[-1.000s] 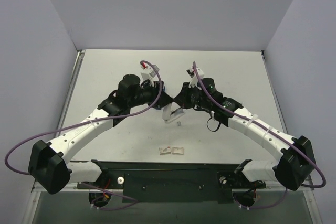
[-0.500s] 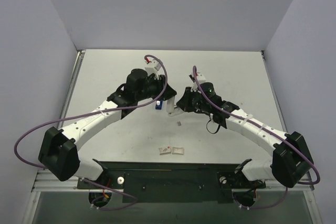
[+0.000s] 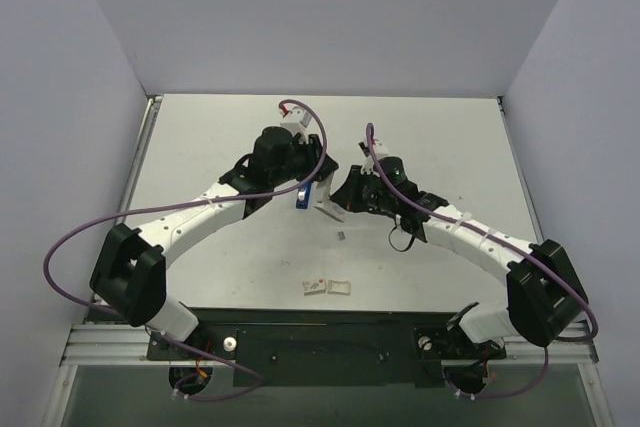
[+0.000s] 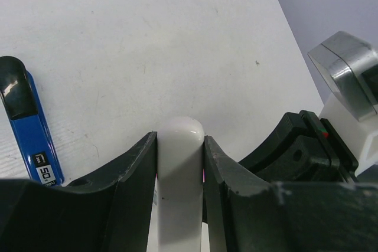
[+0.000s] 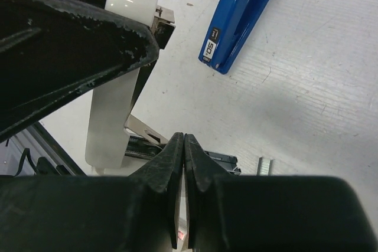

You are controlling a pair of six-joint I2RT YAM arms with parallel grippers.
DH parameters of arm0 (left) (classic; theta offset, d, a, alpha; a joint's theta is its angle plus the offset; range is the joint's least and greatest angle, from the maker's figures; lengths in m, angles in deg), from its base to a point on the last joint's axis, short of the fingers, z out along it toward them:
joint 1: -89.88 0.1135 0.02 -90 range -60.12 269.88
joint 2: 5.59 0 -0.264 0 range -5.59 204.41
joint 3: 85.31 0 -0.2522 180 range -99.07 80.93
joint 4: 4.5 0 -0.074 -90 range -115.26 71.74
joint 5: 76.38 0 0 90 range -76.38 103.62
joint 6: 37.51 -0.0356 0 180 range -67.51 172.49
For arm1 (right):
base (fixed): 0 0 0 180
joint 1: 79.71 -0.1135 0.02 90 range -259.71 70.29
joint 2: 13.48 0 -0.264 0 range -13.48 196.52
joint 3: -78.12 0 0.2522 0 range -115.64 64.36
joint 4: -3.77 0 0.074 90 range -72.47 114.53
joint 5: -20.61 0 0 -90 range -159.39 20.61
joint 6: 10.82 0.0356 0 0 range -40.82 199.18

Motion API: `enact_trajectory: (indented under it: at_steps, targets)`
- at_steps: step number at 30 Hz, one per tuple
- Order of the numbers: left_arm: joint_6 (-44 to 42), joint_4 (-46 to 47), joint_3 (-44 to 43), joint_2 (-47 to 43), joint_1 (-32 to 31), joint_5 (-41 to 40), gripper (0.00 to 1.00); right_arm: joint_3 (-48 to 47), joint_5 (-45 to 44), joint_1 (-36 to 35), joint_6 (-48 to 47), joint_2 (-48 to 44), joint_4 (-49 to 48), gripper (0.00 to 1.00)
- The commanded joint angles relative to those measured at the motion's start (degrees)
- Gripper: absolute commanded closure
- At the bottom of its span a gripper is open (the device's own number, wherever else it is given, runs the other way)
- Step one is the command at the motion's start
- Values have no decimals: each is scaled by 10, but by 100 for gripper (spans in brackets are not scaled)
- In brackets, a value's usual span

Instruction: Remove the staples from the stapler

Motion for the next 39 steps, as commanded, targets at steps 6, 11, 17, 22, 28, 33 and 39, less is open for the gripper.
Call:
enact_trajectory:
  at_steps: [6,11,17,22,28,33,39]
  targets:
    - [35,124,-35,6,-11,-59,100,-15,82,-4,54,31,-67,100]
    - [16,130,-35,11,-35,-110,100,-19,109,-4,82,37,-85,100]
    - [0,142,-31,16,-55,-163,100,-17,136,-6,121,35,-115,100]
    - [-13,154,-28,21,-63,-190,100,-20,147,-6,138,29,-124,100]
    - [-23,167,-20,25,-71,-223,100,-26,166,-7,165,28,-147,100]
    - [-30,176,-14,28,-79,-242,100,-34,170,-7,165,18,-150,100]
    - [-34,178,-10,28,-84,-248,100,-46,167,-6,152,16,-131,100]
